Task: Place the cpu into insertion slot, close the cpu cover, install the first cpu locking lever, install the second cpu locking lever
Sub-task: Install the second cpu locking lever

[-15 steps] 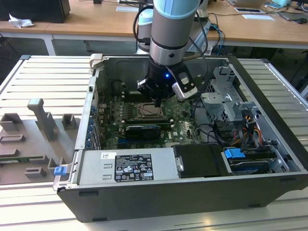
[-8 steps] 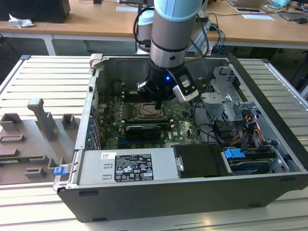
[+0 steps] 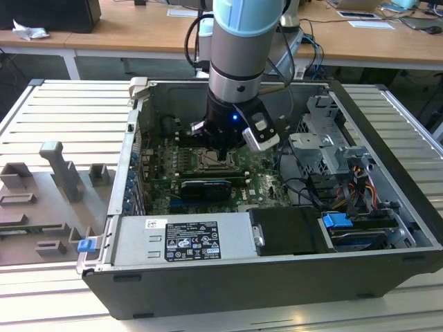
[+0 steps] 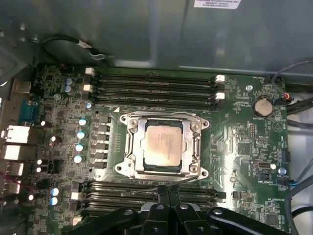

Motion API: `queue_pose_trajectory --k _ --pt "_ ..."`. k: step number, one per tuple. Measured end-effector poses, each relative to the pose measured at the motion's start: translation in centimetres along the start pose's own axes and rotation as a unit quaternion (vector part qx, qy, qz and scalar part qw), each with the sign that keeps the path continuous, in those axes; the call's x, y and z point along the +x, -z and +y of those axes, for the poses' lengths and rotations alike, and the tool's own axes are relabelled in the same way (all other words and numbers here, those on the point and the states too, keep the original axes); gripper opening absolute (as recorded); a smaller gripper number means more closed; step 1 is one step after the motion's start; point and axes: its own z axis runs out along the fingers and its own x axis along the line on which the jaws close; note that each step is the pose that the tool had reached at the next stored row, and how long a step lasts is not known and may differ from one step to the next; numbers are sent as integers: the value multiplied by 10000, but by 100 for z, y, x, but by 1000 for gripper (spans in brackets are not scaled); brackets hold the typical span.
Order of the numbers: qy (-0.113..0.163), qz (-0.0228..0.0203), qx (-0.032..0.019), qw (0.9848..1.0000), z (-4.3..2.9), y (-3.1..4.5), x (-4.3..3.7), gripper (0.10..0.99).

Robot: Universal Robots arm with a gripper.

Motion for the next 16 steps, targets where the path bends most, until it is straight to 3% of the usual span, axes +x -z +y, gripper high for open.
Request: queue_pose_trajectory --k 2,16 --pt "19 2 -24 10000 -43 -9 36 106" --pt "47 -2 -182 9998 -59 -123 148 106"
